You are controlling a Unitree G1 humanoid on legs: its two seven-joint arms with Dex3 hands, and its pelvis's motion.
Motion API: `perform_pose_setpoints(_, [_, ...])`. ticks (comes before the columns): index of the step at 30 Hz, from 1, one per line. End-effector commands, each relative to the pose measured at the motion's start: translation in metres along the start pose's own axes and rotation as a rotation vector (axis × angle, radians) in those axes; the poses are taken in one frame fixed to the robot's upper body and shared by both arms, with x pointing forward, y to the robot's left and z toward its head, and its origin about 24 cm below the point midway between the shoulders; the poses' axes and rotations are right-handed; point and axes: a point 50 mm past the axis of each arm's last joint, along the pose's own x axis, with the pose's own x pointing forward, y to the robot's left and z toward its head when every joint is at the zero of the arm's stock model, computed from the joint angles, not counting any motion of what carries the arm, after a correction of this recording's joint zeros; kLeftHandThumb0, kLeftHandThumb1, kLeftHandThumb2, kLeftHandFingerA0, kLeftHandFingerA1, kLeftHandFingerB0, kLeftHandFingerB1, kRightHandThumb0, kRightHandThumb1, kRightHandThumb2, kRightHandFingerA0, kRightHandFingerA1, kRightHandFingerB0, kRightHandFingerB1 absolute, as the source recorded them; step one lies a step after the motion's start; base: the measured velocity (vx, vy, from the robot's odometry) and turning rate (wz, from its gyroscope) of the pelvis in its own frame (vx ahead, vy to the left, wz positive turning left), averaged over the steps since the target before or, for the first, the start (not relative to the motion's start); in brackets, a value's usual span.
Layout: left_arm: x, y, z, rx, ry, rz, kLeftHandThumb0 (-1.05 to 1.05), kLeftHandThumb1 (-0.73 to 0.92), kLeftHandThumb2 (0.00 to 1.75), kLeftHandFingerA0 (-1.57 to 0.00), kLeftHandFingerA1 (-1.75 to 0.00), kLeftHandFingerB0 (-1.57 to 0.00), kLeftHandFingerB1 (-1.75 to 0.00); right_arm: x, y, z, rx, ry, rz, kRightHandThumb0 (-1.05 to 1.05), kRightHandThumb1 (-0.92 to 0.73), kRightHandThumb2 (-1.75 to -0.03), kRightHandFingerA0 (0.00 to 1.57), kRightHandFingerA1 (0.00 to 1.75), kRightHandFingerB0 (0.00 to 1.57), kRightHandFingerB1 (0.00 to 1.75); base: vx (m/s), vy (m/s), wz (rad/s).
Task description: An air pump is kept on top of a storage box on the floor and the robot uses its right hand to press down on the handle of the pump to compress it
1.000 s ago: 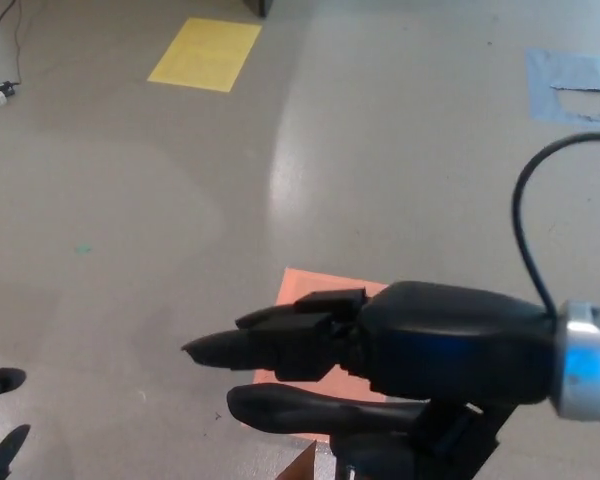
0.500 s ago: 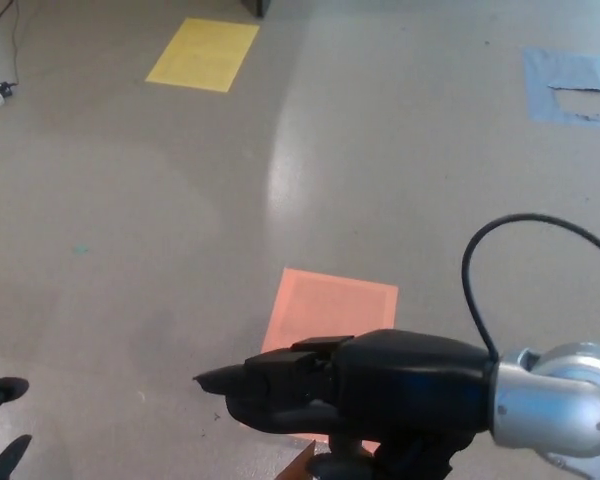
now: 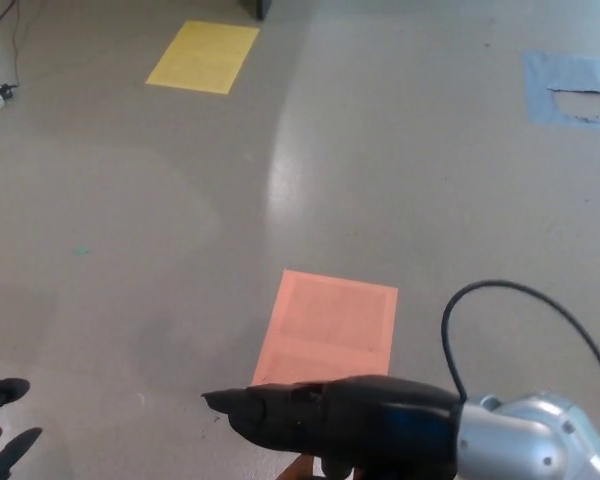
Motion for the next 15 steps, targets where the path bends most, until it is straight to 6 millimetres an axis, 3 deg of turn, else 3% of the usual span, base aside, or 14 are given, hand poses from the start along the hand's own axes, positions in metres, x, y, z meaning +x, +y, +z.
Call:
perform_pose_setpoints(1, [-0.005, 0.006, -0.007, 0.017, 0.004, 0.030, -0.57, 0.84, 0.64, -0.28, -0.34, -0.17, -0.29, 0.016, 0.030, -0.044, 0.029, 0.174, -0.039, -0.94, -0.84, -1.18, 0.00, 0.07, 0.00, 0.06, 0.00, 0.000, 0.00])
perform_pose_setpoints(7, [-0.005, 0.008, -0.005, 0.011, -0.005, 0.029, -0.55, 0.84, 0.64, -0.27, -0.35, -0.17, -0.29, 0.035, 0.067, -0.096, 0.034, 0.380, -0.055, -0.96, -0.84, -1.19, 0.00, 0.09, 0.00, 0.06, 0.00, 0.000, 0.00])
perform_pose_setpoints(15, [-0.003, 0.011, 0.002, 0.045, -0.016, 0.042, -0.56, 0.84, 0.65, -0.29, -0.35, -0.19, -0.29, 0.042, 0.075, -0.122, 0.044, 0.488, -0.090, -0.93, -0.80, -1.16, 0.00, 0.12, 0.00, 0.09, 0.00, 0.000, 0.00])
